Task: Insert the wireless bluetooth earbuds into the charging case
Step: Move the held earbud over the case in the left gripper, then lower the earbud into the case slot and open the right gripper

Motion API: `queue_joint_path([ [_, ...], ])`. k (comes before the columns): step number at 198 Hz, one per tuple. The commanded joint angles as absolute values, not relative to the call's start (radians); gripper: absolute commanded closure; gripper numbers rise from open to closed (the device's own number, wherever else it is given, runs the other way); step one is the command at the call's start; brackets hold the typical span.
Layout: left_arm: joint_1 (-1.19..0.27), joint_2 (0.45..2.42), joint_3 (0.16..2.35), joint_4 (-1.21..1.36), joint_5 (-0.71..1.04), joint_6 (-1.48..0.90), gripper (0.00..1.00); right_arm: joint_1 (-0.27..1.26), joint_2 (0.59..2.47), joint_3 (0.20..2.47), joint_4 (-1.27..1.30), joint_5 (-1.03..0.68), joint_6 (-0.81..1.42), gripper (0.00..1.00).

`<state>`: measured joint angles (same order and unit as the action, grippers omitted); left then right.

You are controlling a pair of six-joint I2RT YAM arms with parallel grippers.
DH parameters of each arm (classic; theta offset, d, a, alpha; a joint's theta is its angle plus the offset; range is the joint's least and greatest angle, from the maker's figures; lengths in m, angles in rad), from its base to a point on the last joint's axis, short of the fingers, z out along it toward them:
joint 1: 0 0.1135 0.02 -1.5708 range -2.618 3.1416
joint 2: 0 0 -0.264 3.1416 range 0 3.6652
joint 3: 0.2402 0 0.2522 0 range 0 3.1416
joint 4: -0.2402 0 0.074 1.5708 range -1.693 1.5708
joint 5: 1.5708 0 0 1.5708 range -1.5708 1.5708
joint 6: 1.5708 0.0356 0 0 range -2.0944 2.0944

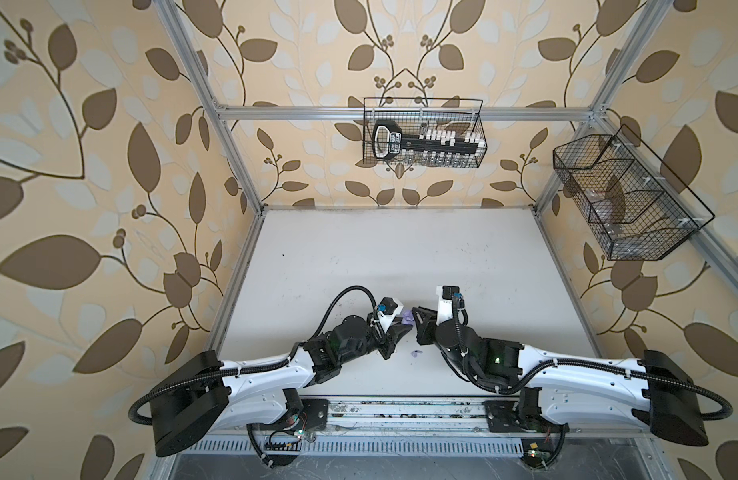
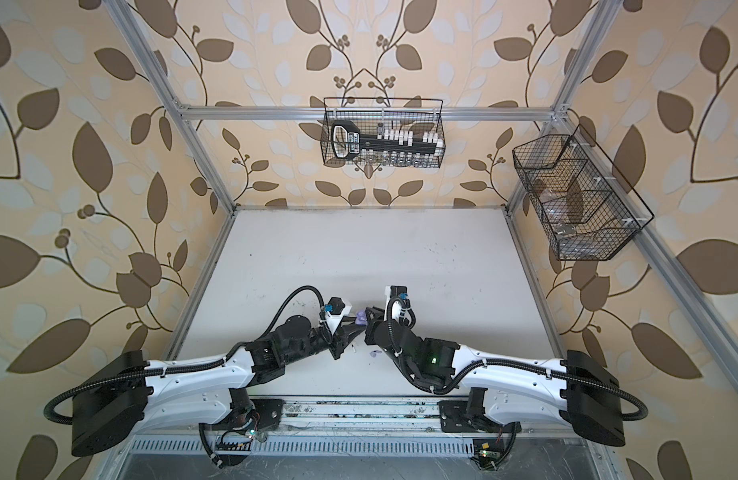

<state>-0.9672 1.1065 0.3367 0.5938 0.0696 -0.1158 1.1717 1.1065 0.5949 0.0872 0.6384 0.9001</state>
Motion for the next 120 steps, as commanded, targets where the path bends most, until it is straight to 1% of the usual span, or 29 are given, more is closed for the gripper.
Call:
queue_joint_path([
  [1,-0.957,1.088,0.358,0.617,0.048,-0.126,0.97,1.181,1.107,0.606,0.090,0.637,0.914,0.81],
  [120,-0.953,1.071,0.350,0.619,0.047,-0.129,0.97,1.184,1.137,0.583,0.087,0.627,0.948,0.81],
])
